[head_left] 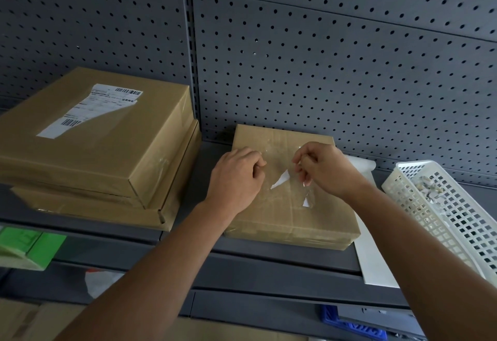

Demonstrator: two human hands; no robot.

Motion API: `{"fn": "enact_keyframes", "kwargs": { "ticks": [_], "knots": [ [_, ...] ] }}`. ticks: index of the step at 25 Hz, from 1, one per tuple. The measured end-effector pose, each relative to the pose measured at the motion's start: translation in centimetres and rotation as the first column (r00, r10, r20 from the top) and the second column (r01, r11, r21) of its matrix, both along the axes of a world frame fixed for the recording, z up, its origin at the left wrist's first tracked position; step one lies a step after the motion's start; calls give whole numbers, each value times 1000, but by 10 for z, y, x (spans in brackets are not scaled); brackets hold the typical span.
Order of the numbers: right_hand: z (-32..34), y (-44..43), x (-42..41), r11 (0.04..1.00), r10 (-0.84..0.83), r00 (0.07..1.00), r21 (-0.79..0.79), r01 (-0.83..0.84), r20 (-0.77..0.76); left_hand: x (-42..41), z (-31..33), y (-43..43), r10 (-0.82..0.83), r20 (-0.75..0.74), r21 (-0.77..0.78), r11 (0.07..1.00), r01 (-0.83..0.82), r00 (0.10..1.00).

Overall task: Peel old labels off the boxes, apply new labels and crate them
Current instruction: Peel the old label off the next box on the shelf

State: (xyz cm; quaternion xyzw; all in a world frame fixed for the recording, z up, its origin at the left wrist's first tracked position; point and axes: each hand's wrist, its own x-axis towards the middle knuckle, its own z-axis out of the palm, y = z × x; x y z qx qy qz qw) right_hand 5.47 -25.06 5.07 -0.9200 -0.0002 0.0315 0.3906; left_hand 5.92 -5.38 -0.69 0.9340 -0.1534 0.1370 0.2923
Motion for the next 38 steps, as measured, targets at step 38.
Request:
{"fn": "enact_keyframes", "kwargs": {
  "ticks": [38],
  "knots": [
    [-6, -3, 19, 881, 275, 961, -411, -233, 44, 0, 1, 0, 11, -15, 27, 1000, -11, 1000]
  ]
}}
